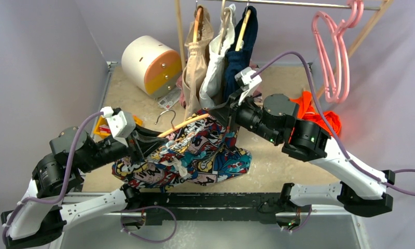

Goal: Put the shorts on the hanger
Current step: Hang the shorts on the hanger.

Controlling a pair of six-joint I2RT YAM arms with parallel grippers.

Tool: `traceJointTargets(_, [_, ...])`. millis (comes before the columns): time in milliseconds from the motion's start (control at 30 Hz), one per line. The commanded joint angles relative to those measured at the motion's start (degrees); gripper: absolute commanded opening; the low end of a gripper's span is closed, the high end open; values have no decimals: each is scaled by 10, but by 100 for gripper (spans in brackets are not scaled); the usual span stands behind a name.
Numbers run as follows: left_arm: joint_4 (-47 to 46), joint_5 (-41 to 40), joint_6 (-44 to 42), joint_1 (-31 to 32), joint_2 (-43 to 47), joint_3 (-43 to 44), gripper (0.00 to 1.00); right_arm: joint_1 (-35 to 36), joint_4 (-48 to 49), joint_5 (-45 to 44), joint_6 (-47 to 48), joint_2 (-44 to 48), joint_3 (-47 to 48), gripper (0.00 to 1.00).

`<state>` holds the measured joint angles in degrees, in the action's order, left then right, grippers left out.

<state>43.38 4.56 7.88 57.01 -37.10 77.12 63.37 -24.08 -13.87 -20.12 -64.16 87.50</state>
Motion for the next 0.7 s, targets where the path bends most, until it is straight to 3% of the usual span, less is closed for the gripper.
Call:
traceJointTargets(0, [-89,27,-5,-1,6,7,0,2,54,50,14,13,-9,0])
traceJointTargets(333, [-106,56,-8,-1,-5,-9,0,1,120,147,40,31,13,0])
traceJointTargets(467, [-112,72,-16,-1,-9,1,0,1,84,175,44,48,7,0])
traceJointTargets(500, [-115,80,-18,-1,-8,5,0,1,71,163,47,56,4,7])
traceJointTargets(567, [-121,101,-20,-1,-9,15,0,1,64,161,54,79,-5,36])
traceJointTargets(600, [-123,115,-19,-1,-11,19,0,1,67,162,60,93,-4,46])
traceJointTargets(667, [-123,146,-18,-1,-19,28,0,1,63,162,77,111,10,55])
